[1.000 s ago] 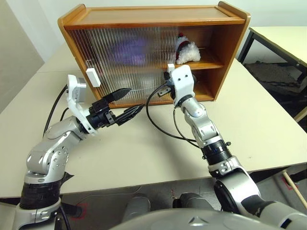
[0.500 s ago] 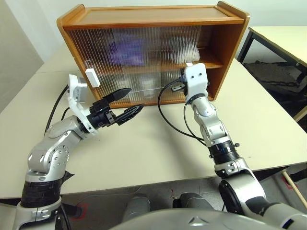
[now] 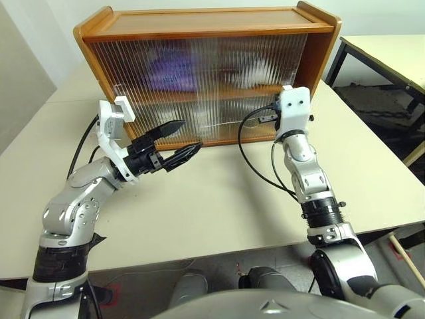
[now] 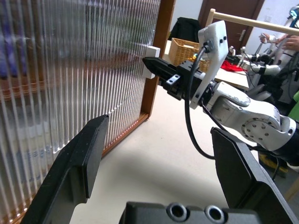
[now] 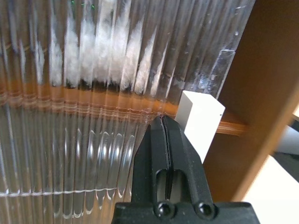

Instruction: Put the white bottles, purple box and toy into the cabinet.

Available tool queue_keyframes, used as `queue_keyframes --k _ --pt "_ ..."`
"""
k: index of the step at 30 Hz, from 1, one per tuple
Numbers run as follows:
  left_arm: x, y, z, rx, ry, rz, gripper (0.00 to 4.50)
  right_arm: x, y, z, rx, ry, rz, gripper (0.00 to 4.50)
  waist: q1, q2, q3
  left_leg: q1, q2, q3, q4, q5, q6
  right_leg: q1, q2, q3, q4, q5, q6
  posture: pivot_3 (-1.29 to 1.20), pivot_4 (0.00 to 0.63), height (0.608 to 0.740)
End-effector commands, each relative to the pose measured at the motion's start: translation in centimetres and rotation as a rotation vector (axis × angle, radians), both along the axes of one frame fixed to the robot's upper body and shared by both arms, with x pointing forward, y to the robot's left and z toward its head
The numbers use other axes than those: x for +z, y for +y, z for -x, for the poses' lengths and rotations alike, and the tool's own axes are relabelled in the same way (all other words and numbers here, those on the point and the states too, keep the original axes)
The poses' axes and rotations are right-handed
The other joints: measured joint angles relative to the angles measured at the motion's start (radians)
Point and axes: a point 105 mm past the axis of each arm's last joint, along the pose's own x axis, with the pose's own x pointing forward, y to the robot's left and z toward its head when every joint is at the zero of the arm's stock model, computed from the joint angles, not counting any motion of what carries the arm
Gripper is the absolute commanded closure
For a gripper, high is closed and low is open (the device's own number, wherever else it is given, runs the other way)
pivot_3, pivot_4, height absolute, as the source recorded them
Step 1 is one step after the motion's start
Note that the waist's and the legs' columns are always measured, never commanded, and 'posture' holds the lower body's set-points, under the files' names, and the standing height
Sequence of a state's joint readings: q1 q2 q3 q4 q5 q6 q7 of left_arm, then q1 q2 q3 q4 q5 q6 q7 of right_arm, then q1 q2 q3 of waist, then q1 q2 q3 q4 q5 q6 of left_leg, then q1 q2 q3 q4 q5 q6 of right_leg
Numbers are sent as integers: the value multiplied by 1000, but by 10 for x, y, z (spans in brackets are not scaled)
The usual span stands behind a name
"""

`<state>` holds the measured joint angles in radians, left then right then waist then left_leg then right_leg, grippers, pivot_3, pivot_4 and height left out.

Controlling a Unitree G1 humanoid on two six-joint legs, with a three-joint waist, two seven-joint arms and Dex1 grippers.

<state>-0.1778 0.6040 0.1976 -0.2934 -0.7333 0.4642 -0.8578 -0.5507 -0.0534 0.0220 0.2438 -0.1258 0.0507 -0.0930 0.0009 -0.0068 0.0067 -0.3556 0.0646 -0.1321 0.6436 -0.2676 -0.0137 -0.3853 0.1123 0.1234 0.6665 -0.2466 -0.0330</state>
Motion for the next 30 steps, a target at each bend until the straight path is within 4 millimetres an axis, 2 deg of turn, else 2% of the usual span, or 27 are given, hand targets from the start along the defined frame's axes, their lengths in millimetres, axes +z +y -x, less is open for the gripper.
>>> queue_keyframes --k 1,9,11,15,19,27,30 --pt "-2 -2 -3 -3 6 -11 0 1 -13 -2 -68 -2 2 4480 -1 0 0 0 0 0 0 0 0 0 0 0 0 0 0 -12 0 740" --pt "0 -5 -4 -16 1 -14 0 1 -46 -4 -222 -8 -13 4480 -1 0 0 0 0 0 0 0 0 0 0 0 0 0 2 -27 0 740" --pt "1 -6 -5 -19 -1 -14 0 2 -49 -4 -229 -15 -30 4480 -1 0 0 0 0 0 0 0 0 0 0 0 0 0 2 -30 0 740" --pt "1 -6 -7 -21 -2 -12 0 2 -44 -4 -203 -14 -25 4480 -1 0 0 0 -1 -1 0 0 0 1 0 1 0 -1 3 -35 0 740" --pt "1 -6 -8 -23 -3 -11 0 -4 -14 0 10 7 -15 4480 -6 0 0 -1 -1 0 0 0 0 1 0 1 0 -1 3 -36 0 740" --pt "-4 -5 -6 -20 3 -8 0 -10 5 17 171 19 26 4480 -20 0 0 0 -2 2 0 0 0 2 2 0 -1 -1 5 -30 0 740" --pt "-5 -4 -5 -17 5 -6 0 -18 -7 22 154 43 36 3873 -20 0 0 0 -2 2 1 0 0 3 3 0 -1 -1 5 -28 0 740"
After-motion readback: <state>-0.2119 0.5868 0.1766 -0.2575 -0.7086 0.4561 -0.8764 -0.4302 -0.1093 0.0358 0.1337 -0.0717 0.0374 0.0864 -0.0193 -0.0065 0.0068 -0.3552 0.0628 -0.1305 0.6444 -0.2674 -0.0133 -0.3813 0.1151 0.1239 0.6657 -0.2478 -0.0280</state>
